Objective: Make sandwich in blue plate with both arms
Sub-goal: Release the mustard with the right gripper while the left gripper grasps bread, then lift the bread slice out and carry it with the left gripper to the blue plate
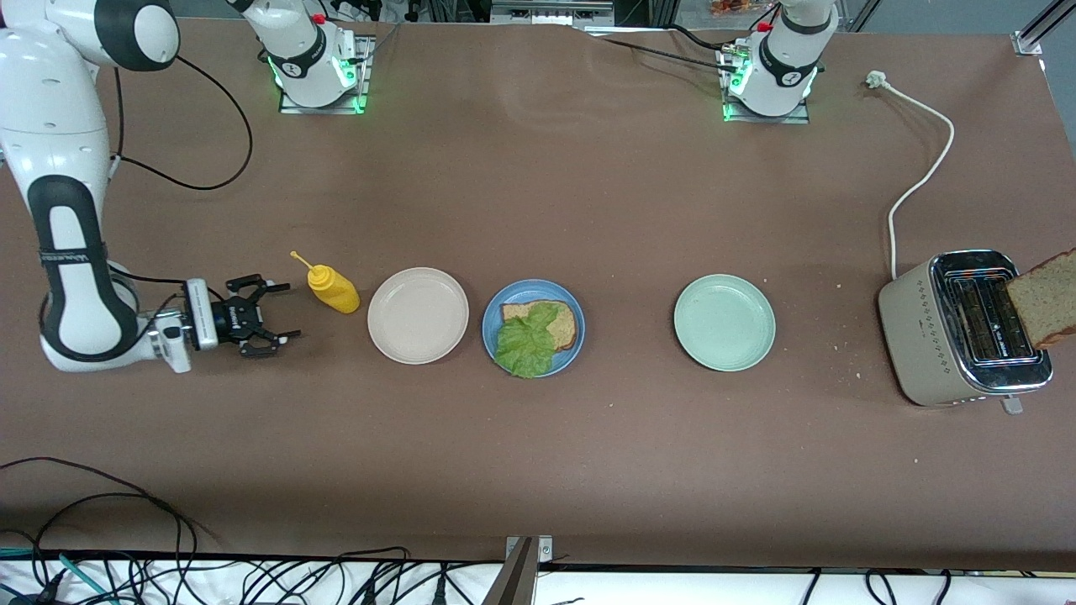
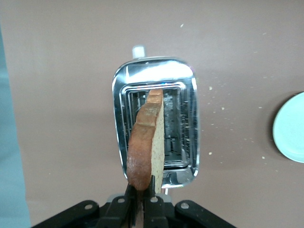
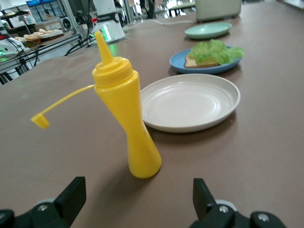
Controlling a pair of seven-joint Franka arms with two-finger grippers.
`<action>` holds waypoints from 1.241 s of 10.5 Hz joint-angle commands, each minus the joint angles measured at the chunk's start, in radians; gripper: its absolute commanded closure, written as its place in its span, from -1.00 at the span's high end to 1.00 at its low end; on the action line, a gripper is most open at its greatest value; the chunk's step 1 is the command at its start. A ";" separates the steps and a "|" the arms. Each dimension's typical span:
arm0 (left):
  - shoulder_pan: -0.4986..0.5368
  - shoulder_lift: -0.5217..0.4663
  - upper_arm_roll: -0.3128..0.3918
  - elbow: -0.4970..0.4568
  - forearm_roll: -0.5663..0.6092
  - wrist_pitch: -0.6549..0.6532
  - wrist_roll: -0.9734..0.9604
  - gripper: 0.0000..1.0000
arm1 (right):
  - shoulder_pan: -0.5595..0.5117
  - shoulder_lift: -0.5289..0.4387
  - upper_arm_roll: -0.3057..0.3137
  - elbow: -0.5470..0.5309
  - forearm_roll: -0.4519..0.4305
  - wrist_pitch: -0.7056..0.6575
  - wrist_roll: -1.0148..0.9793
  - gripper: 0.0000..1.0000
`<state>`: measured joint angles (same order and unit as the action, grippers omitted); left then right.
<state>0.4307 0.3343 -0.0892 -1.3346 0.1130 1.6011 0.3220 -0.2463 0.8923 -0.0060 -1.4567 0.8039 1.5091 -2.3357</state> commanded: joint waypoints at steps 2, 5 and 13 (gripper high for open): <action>-0.003 -0.055 -0.098 0.009 0.030 -0.015 0.008 -1.00 | 0.007 -0.142 -0.002 0.067 -0.162 -0.017 0.399 1.00; -0.117 -0.078 -0.121 -0.057 0.022 -0.015 -0.111 -1.00 | 0.058 -0.275 0.003 0.088 -0.282 -0.021 0.767 1.00; -0.478 0.076 -0.116 -0.141 -0.462 0.086 -0.563 -1.00 | 0.228 -0.490 0.004 0.104 -0.578 -0.020 1.551 1.00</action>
<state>0.0243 0.3318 -0.2205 -1.4840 -0.1937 1.6395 -0.2114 -0.0610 0.4564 0.0000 -1.3489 0.3182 1.4956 -0.9808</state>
